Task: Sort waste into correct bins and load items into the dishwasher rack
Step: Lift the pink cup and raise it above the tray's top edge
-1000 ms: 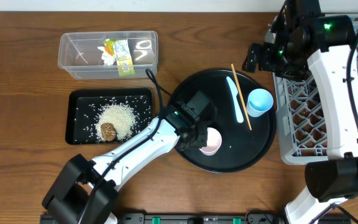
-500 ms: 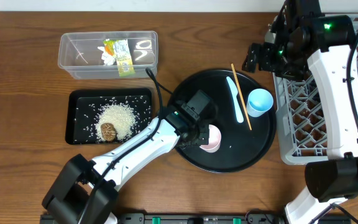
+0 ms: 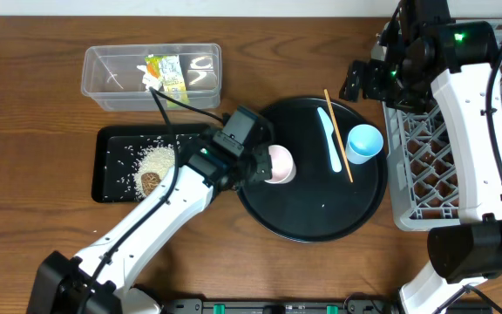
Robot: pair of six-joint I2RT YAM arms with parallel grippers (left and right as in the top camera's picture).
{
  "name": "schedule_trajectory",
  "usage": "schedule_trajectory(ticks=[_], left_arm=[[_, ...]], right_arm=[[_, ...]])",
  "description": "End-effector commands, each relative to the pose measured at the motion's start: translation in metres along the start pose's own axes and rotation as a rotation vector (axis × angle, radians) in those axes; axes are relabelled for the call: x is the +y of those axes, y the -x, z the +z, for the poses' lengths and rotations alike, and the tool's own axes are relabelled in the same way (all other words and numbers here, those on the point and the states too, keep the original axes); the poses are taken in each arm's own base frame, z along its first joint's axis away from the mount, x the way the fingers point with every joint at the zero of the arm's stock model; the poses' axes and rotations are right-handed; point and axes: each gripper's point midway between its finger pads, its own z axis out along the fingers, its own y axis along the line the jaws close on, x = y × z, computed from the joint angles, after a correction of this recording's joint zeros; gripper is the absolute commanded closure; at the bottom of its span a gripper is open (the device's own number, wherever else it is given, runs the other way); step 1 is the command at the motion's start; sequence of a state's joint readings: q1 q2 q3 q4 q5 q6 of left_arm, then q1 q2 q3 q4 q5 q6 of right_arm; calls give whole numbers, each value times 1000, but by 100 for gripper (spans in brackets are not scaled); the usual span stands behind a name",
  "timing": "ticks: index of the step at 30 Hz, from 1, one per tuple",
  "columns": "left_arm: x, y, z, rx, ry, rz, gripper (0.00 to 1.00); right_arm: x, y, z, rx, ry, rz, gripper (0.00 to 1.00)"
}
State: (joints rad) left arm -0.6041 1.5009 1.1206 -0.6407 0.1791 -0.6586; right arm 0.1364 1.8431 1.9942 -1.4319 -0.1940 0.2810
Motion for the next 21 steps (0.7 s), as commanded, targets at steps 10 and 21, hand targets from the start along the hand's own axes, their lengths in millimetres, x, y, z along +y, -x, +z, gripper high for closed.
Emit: schedule_trajectory(ticks=[10,21], left_arm=[[-27,8,-6,22,-167,-9,94],[-25,64,-67,41,-639,-49,94]], right_arm=[[2,-1,0,4,6,-9,1],[2,-1,0,4,6,-9,1]])
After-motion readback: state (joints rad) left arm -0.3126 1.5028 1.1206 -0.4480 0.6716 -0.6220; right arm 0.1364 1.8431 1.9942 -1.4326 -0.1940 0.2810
